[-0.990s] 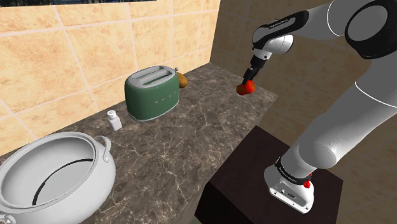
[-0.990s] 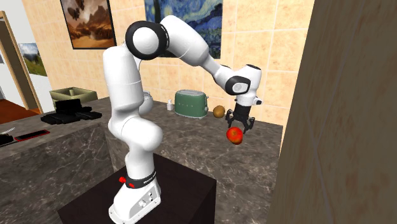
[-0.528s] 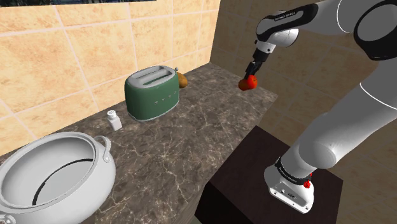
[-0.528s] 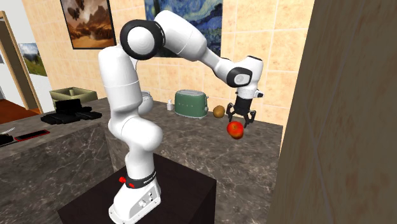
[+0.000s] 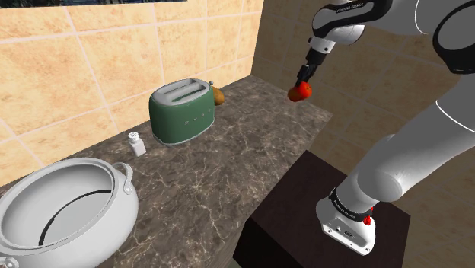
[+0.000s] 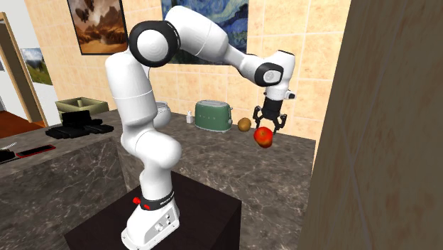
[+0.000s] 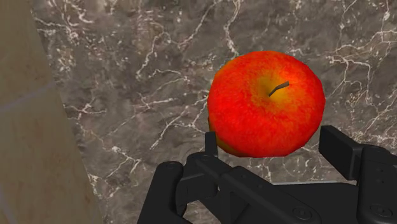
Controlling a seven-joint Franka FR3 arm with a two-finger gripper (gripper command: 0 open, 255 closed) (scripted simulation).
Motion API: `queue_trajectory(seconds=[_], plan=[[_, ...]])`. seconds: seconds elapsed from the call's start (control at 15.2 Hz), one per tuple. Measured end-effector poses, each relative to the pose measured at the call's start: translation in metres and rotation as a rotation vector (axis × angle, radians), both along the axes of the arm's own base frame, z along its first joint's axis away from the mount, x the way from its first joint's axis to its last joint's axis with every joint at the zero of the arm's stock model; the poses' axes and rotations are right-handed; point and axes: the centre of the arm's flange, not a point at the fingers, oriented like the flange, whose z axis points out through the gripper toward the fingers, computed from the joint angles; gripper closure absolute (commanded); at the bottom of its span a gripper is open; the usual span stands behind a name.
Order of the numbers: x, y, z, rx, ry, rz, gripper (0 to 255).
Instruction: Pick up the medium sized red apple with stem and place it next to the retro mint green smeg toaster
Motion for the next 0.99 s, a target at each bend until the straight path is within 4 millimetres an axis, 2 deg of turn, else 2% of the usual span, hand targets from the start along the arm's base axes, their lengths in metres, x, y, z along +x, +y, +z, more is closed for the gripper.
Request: queue_trajectory(seconds=[0.99], plan=[[0.0, 0.001, 0.079, 0.0, 0.0, 0.0, 255]])
